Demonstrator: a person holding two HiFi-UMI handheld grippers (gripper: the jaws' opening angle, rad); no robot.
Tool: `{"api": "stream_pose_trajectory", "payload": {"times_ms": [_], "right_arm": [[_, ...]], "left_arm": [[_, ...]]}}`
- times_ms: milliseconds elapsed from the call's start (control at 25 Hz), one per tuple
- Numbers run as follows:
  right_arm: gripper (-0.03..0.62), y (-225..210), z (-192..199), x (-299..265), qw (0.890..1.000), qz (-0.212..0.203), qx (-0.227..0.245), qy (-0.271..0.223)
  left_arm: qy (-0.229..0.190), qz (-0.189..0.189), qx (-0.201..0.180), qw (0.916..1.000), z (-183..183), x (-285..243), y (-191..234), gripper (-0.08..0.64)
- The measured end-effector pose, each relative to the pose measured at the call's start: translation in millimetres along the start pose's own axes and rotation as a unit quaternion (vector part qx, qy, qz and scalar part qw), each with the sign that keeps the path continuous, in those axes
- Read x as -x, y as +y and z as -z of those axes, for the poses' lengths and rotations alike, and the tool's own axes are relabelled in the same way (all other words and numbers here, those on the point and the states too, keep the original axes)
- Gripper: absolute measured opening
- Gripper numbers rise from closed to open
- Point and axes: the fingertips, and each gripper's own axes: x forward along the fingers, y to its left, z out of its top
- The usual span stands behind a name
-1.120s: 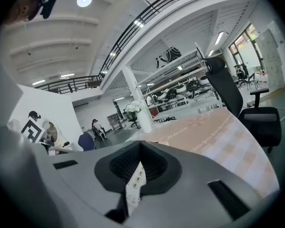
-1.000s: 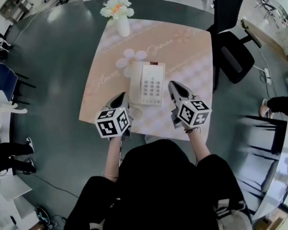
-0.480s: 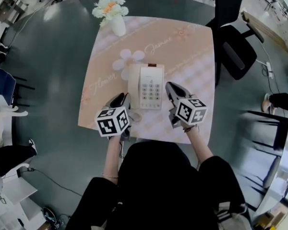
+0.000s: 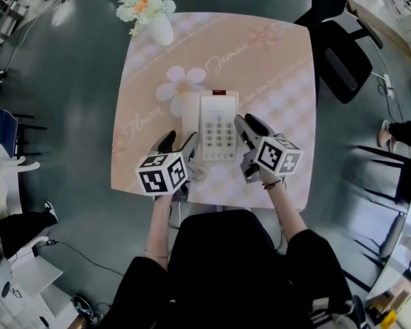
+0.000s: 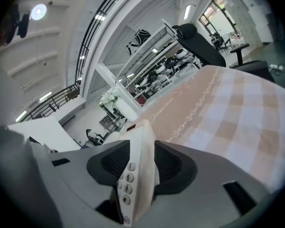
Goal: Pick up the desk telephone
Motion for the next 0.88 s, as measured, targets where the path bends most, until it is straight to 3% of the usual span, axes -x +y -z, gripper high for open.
{"api": "stream_pose_trajectory", "payload": {"times_ms": [280,640,880], "right_arm": [[0.209,-1,2,-18,0.998,-0.002,-0.059,0.009],[0.183,-1,12,-30,0.995,-0.009,-0.090,0.049],[0.176,0,14,-32,0.993,-0.020,-0.099,0.061]], "left_arm": [[0.024,0.032,0.022,0.9990,7,-24,-2,0.337],[0.057,0.059,0.052,0.9953,16,-40,2,0.336],[0.099,0.081,0.053,0.9904,24,-47,0,0.336]]}}
